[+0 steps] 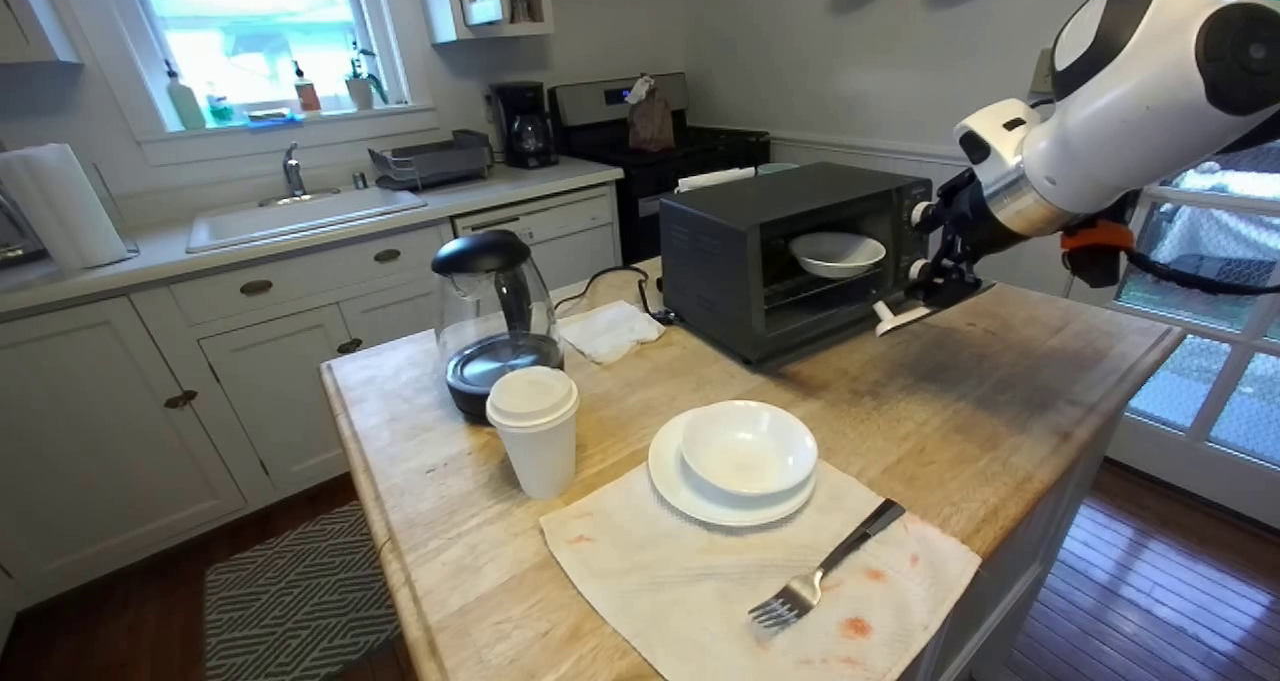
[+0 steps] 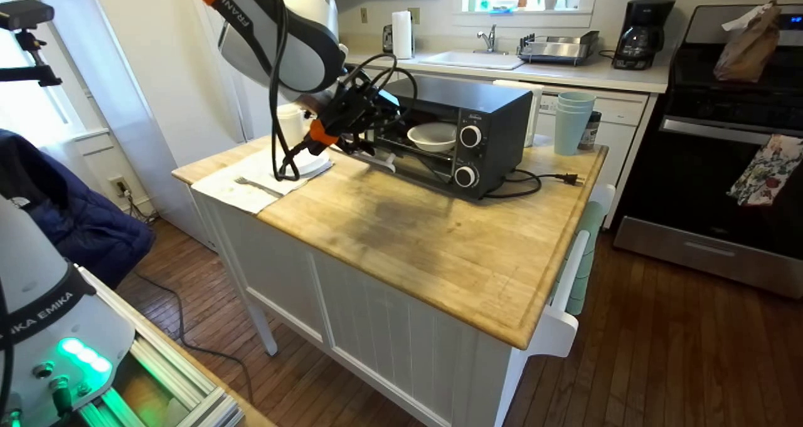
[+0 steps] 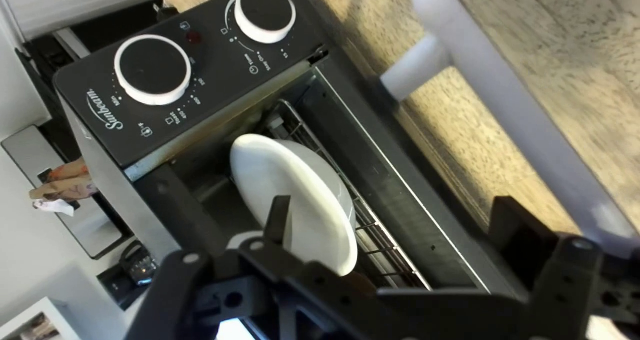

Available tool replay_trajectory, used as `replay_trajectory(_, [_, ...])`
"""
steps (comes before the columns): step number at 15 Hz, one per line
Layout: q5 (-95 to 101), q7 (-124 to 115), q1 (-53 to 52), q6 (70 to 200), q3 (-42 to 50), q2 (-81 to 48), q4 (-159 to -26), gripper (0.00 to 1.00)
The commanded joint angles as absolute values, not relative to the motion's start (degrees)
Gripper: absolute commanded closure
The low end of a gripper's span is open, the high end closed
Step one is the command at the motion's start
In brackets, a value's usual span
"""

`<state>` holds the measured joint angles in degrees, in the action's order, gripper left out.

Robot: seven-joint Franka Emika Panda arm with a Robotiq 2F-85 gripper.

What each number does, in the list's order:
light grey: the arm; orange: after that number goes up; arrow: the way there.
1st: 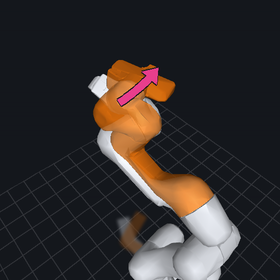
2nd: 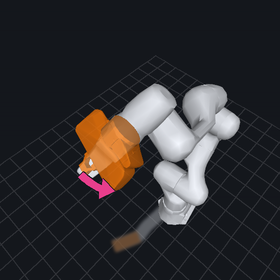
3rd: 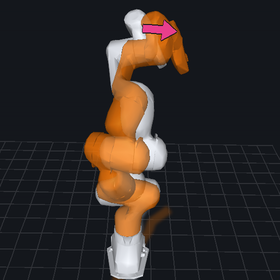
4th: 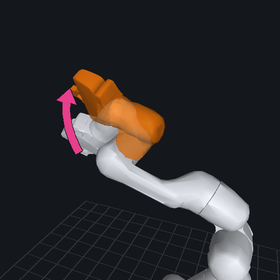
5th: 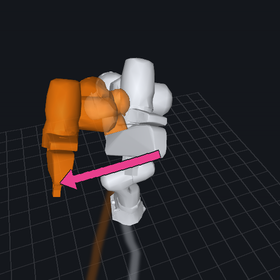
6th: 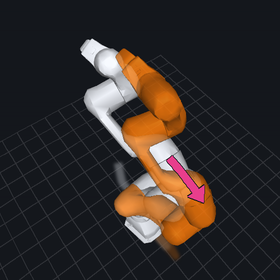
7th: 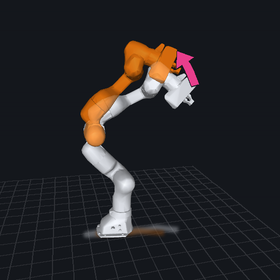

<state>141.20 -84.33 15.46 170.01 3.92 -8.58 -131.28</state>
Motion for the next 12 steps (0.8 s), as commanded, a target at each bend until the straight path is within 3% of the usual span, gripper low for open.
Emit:
replay_trajectory(1, [137.5,-85.1,16.6,173.5,5.1,-8.4,-127.6,0.0])
replay_trajectory(12, [138.2,-77.6,16.1,179.7,6.9,-9.9,-123.2,0.0])
